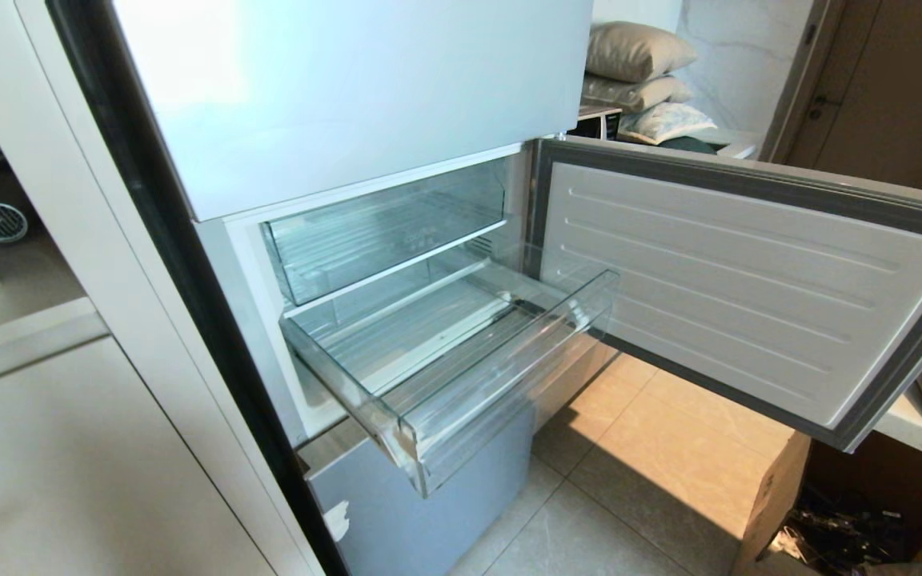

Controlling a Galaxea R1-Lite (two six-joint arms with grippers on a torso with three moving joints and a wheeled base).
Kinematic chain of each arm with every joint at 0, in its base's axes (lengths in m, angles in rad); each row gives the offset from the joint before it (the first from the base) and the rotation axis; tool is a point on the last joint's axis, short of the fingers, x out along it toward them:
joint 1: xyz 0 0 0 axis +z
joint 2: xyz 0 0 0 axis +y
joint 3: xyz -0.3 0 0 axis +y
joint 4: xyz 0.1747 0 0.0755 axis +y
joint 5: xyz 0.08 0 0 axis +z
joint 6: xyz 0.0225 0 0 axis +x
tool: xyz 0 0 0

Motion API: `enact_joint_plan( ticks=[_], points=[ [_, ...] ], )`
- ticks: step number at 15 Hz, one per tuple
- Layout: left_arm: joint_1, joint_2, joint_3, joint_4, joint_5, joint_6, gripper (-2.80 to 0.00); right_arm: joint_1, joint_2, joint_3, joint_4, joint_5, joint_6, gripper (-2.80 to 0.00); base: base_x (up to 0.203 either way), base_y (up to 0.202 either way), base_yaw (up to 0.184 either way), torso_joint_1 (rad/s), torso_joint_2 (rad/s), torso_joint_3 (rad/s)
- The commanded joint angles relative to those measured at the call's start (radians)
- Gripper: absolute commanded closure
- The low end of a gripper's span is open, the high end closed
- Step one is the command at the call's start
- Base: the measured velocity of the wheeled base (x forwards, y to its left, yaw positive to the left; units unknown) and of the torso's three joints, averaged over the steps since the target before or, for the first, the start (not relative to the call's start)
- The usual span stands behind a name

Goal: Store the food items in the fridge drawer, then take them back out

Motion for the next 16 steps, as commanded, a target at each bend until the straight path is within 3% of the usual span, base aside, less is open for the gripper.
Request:
enact_joint_plan(
  ticks=[1, 2, 3, 6, 16],
  points=[
    [0.0, 0.002, 0.0, 0.0, 0.0, -0.001, 0.0, -0.119, 0.252, -0.042, -0.078, 0.014, -0.005, 0.0, 0.0, 0.0, 0.0, 0.0, 0.0, 0.0],
    [0.0, 0.002, 0.0, 0.0, 0.0, 0.0, 0.0, -0.146, 0.337, -0.056, -0.131, 0.021, -0.014, 0.0, 0.0, 0.0, 0.0, 0.0, 0.0, 0.0],
    [0.0, 0.002, 0.0, 0.0, 0.0, -0.001, 0.0, -0.164, 0.422, -0.067, -0.194, 0.026, -0.021, -2.8, 0.0, 0.0, 0.0, 0.0, 0.0, 0.0],
    [0.0, 0.002, 0.0, 0.0, 0.0, 0.0, 0.0, -0.195, 0.65, -0.091, -0.413, 0.034, -0.032, -2.8, 0.0, 0.0, 0.0, 0.0, 0.0, 0.0],
    [0.0, 0.002, 0.0, 0.0, 0.0, 0.0, 0.0, -0.312, 1.252, -0.341, -0.952, 0.034, -0.028, -2.8, 0.0, 0.0, 0.0, 0.0, 0.0, 0.0]
  ],
)
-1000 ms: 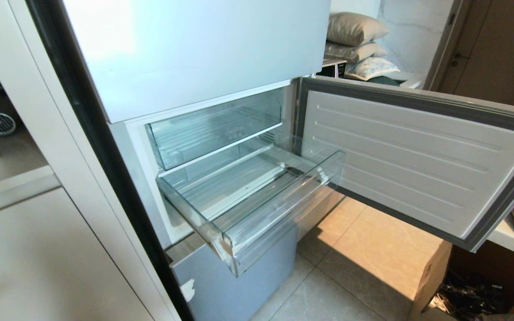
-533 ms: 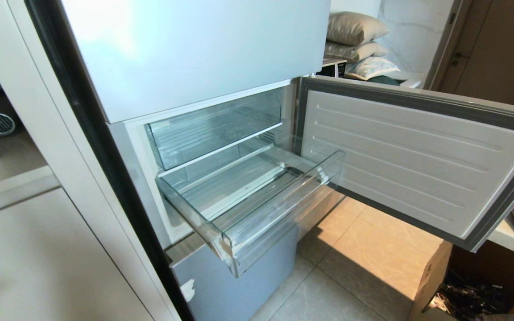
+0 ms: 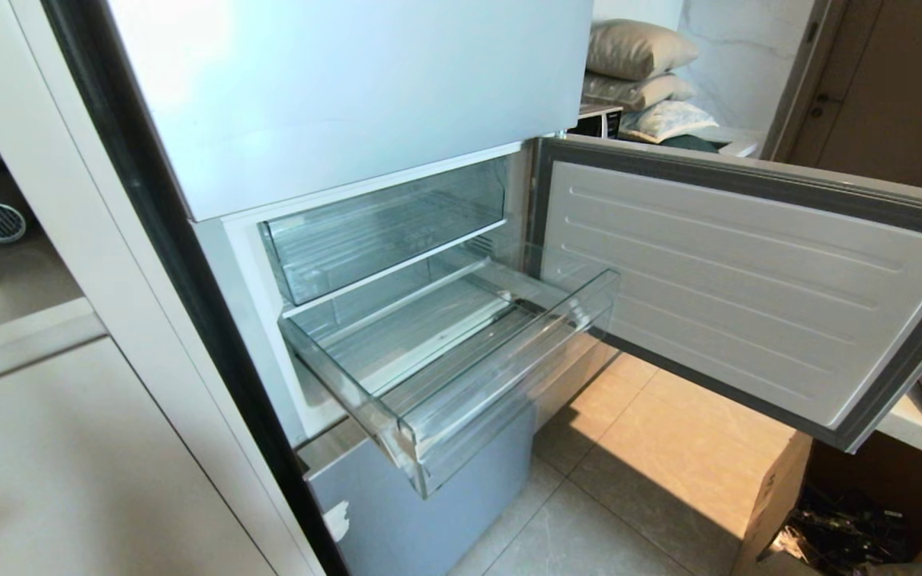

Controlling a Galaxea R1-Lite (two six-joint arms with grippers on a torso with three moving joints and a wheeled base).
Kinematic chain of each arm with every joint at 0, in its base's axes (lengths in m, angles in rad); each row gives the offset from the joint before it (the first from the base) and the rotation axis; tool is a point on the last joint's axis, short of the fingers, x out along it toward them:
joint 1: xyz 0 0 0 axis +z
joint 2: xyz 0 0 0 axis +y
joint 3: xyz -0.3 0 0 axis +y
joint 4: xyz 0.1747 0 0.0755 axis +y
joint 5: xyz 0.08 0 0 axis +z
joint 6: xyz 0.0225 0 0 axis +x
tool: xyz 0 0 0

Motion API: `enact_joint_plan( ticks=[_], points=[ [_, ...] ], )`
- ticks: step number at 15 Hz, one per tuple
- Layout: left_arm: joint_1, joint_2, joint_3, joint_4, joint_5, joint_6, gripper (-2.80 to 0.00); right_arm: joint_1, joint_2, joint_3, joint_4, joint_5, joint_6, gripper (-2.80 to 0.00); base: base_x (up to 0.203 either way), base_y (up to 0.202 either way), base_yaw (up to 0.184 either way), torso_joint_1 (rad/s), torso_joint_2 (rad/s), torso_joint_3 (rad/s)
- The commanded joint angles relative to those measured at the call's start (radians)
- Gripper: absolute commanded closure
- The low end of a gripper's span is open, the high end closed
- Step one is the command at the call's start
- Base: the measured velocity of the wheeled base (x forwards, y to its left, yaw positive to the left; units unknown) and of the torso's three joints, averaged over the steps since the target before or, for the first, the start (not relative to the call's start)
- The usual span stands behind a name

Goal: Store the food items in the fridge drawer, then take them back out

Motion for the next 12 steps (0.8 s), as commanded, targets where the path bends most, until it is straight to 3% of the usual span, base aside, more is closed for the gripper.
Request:
enact_joint_plan(
  ticks=[1, 12],
  points=[
    [0.0, 0.002, 0.0, 0.0, 0.0, -0.001, 0.0, -0.025, 0.131, -0.039, -0.074, 0.0, 0.002, -2.8, 0.0, 0.0, 0.0, 0.0, 0.0, 0.0],
    [0.0, 0.002, 0.0, 0.002, 0.0, -0.001, 0.0, -0.059, 0.458, -0.39, -0.123, -0.004, -0.012, -2.8, 0.0, 0.0, 0.0, 0.0, 0.0, 0.0]
  ],
)
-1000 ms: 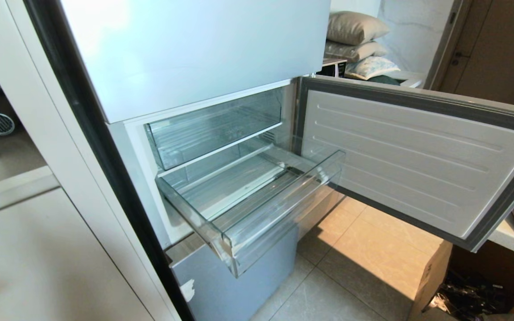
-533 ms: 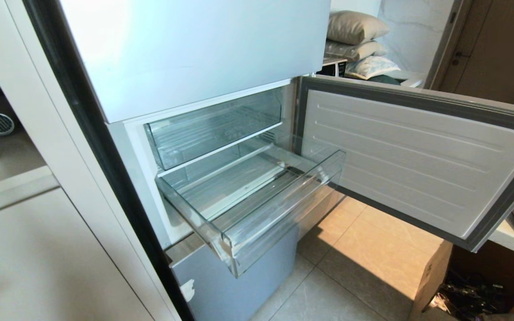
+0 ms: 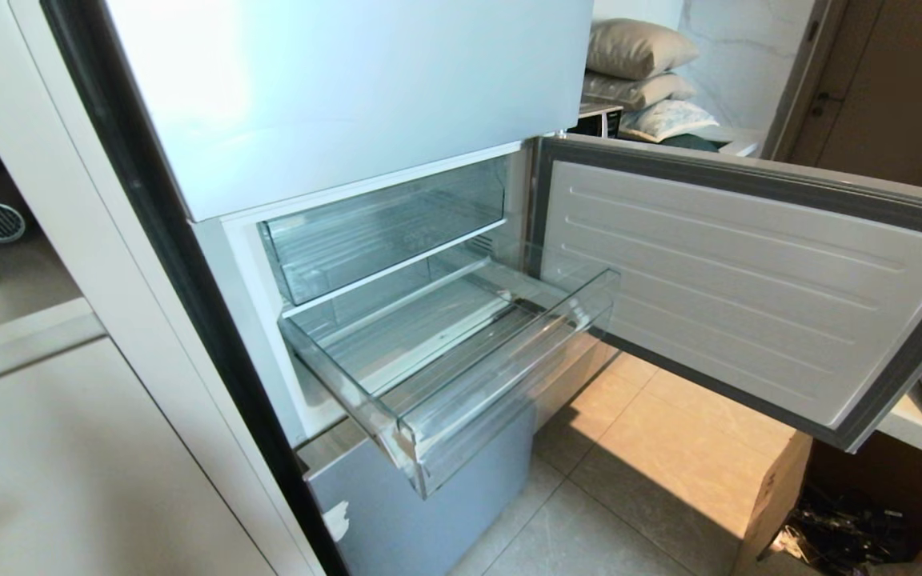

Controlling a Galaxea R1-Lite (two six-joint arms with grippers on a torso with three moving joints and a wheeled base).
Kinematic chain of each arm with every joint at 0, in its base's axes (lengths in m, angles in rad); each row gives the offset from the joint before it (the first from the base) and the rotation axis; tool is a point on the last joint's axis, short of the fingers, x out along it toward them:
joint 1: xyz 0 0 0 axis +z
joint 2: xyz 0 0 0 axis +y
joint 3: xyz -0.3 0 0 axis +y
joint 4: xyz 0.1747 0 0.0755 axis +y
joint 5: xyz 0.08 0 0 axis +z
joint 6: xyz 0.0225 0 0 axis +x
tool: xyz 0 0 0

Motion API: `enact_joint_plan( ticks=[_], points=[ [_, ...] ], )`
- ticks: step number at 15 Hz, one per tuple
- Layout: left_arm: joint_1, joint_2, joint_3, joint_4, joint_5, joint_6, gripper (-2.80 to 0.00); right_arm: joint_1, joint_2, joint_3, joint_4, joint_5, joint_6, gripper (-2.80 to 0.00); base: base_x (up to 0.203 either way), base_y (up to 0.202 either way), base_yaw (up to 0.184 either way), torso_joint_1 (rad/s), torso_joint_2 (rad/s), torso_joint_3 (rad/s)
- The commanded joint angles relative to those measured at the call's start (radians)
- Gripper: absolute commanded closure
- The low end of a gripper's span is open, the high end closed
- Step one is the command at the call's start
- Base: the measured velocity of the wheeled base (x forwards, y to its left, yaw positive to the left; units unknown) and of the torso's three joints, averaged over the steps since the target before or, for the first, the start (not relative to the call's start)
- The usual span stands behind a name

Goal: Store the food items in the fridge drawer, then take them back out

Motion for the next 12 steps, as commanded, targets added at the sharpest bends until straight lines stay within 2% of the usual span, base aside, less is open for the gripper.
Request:
enact_joint_plan(
  ticks=[1, 12],
  points=[
    [0.0, 0.002, 0.0, 0.0, 0.0, 0.0, 0.0, -0.008, 0.064, -0.051, -0.005, -0.001, -0.002, -2.8, 0.0, 0.0, 0.0, 0.0, 0.0, 0.0],
    [0.0, 0.002, 0.0, 0.0, 0.0, 0.0, 0.0, -0.024, 0.241, -0.297, -0.004, 0.0, 0.0, -2.8, 0.0, 0.0, 0.0, 0.0, 0.0, 0.0]
  ],
)
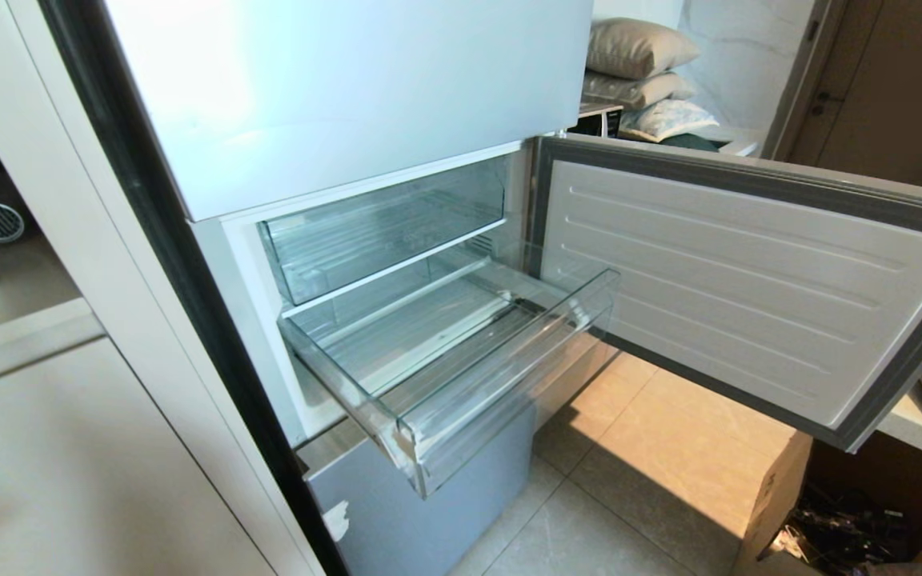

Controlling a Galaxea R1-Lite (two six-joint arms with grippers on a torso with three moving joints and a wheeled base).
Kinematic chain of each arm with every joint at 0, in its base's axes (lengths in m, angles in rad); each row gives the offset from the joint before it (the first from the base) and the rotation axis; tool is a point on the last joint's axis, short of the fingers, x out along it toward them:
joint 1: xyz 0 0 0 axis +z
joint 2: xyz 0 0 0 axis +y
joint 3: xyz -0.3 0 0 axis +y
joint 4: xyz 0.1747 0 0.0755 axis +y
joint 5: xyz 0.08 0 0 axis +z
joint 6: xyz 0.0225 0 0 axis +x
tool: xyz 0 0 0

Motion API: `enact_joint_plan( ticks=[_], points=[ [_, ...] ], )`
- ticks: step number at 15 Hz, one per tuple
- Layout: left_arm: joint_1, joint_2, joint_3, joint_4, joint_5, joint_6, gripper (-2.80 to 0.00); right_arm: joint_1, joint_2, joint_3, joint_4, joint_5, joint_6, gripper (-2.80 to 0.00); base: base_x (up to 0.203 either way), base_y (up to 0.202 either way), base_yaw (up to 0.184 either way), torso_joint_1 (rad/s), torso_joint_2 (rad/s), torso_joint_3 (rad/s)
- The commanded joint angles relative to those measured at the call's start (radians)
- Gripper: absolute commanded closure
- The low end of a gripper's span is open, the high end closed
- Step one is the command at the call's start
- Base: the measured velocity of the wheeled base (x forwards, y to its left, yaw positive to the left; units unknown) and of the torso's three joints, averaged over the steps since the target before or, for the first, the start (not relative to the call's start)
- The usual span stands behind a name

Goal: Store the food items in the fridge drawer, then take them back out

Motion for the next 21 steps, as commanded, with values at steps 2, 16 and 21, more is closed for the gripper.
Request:
enact_joint_plan(
  ticks=[2, 16, 21],
  points=[
    [0.0, 0.002, 0.0, 0.0, 0.001, 0.0, 0.0, -0.001, 0.06, -0.076, -0.007, 0.001, 0.003, -2.8, 0.0, 0.0, 0.0, 0.0, 0.0, 0.0],
    [0.0, 0.002, 0.0, 0.0, 0.001, -0.001, 0.0, 0.002, 0.156, -0.159, 0.013, 0.01, 0.005, -2.8, 0.0, 0.0, 0.0, 0.0, 0.0, 0.0],
    [0.0, 0.002, 0.0, 0.001, 0.001, 0.0, 0.0, 0.005, 0.159, -0.159, 0.02, 0.015, 0.003, 0.0, 0.0, 0.0, 0.0, 0.0, 0.0, 0.0]
  ],
)
